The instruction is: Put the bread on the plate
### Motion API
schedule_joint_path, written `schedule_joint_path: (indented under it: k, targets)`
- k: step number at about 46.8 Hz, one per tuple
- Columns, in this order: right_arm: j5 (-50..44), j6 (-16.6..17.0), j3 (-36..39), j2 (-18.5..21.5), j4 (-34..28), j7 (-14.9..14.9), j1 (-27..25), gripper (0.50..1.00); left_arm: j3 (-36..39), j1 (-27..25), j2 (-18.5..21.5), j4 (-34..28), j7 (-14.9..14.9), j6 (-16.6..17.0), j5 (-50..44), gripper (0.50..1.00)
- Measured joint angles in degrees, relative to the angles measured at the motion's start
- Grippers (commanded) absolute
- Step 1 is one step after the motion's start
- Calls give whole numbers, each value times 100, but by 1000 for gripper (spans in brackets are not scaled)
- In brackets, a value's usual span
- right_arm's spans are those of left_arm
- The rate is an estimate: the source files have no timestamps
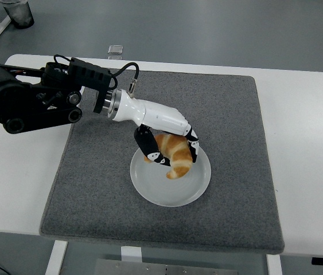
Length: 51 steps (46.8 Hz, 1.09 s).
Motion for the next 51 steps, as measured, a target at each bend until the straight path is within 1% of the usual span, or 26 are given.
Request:
schedule_joint_path:
  k: [8,18,27,39,51]
  targets:
    - [0,0,0,0,0,0,0,954,-6,202,-16,55,0,13,151,500]
    - [0,0,0,0,0,0,-1,952,-6,403,-148,213,0,47,321,500]
    - [0,0,0,0,0,-1,0,952,-26,500,-199,355,0,56,380,500]
    - [0,0,0,0,0,-1,-3,952,-17,646,-229,499,1,226,395,500]
    - [0,0,0,0,0,-2,1,952,-15,680,-240,590,1,265,395,500]
